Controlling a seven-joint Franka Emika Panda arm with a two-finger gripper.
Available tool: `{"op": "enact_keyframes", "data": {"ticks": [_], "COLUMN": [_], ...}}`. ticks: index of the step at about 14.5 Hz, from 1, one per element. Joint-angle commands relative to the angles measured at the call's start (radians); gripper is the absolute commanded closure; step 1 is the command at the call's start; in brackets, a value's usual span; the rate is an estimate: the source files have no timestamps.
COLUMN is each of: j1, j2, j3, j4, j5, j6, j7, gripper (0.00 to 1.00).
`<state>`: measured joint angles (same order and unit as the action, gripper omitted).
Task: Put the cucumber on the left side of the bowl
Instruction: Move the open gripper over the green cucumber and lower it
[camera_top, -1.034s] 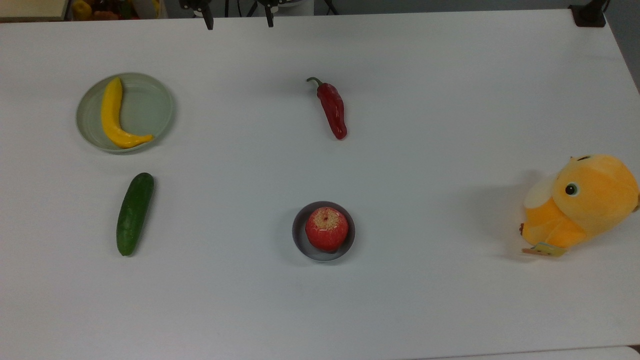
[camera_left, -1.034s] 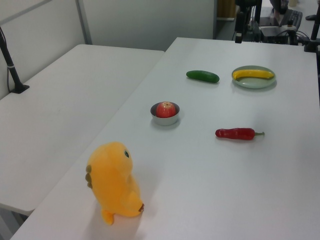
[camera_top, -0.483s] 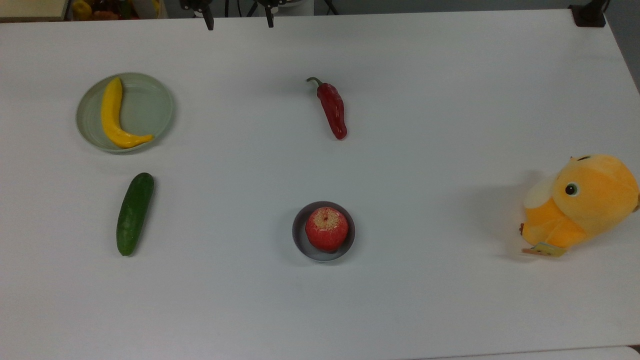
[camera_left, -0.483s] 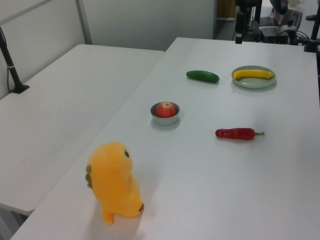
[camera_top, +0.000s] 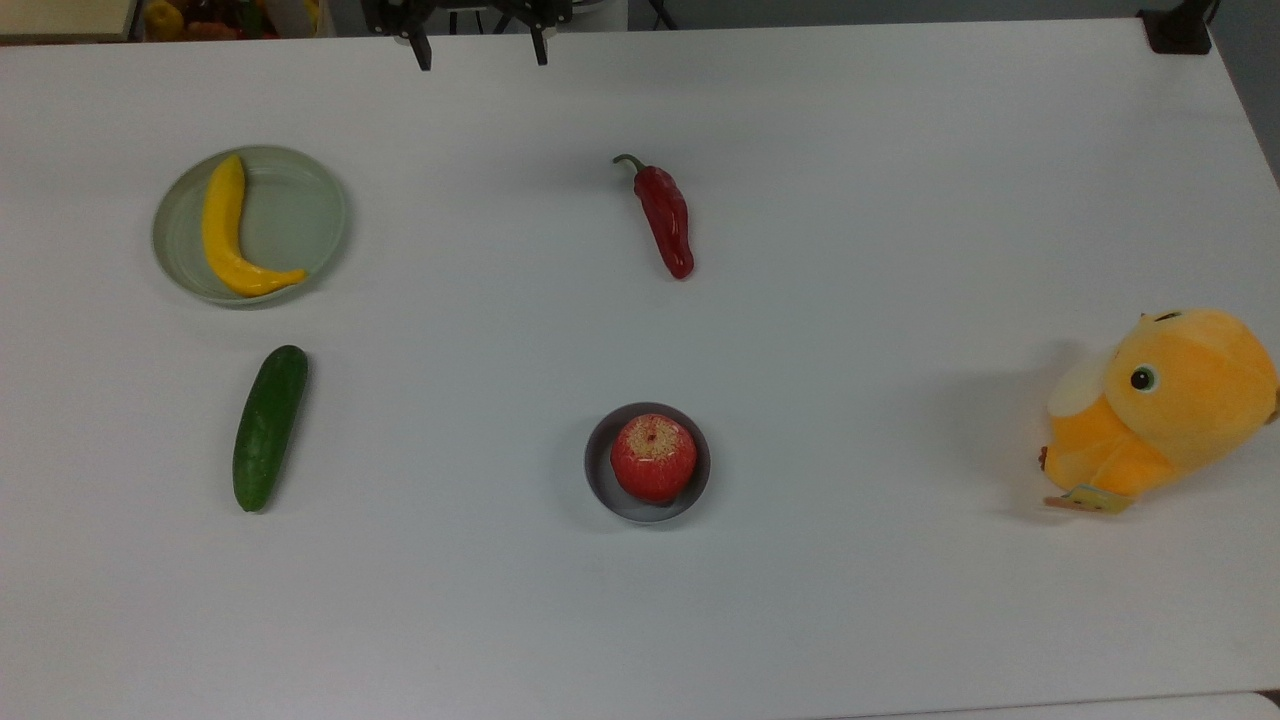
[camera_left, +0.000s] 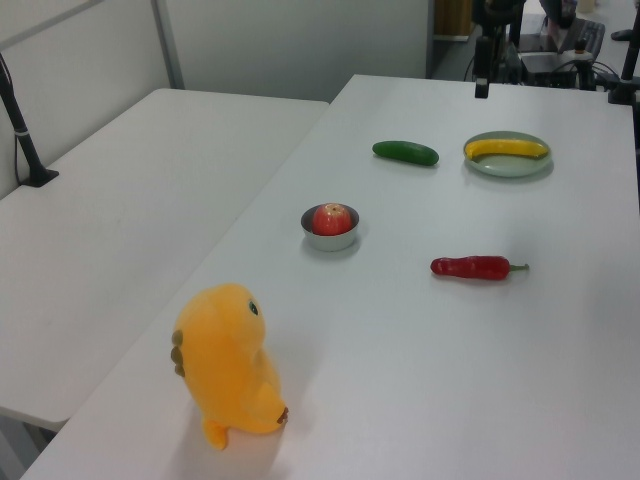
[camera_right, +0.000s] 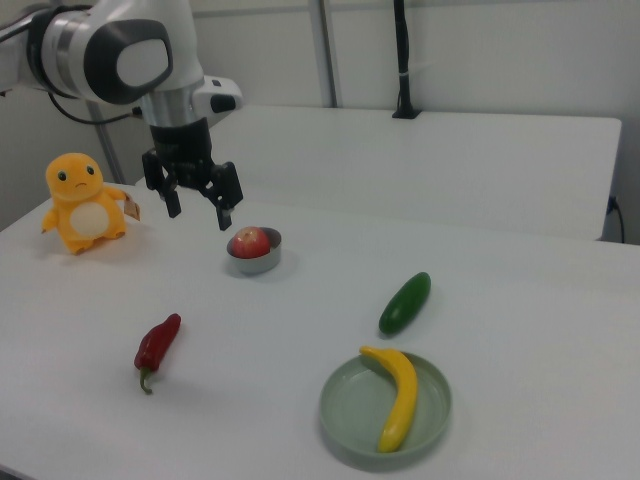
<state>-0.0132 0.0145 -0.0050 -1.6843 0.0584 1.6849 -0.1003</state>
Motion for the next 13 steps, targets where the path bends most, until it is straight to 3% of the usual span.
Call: {"op": "enact_keyframes", "data": {"ticks": [1,4,9,13], "j1": [0.007,-0.002,-0.08,-0.105], "j2": [-0.014,0.016,0.137,0.245], "j3": [-0.009,-0.01,-0.026,-0.069], "j4": [-0.078,-0.1,-0.095,-0.084], "j5": [-0.009,-0.011,-0.011,-0.005], "j6": [-0.011,0.043,0.385,0.649], "j7": [-0.09,-0.18,-0.211,-0.206], "gripper": [0.0,0.0,0.0,0.0]}}
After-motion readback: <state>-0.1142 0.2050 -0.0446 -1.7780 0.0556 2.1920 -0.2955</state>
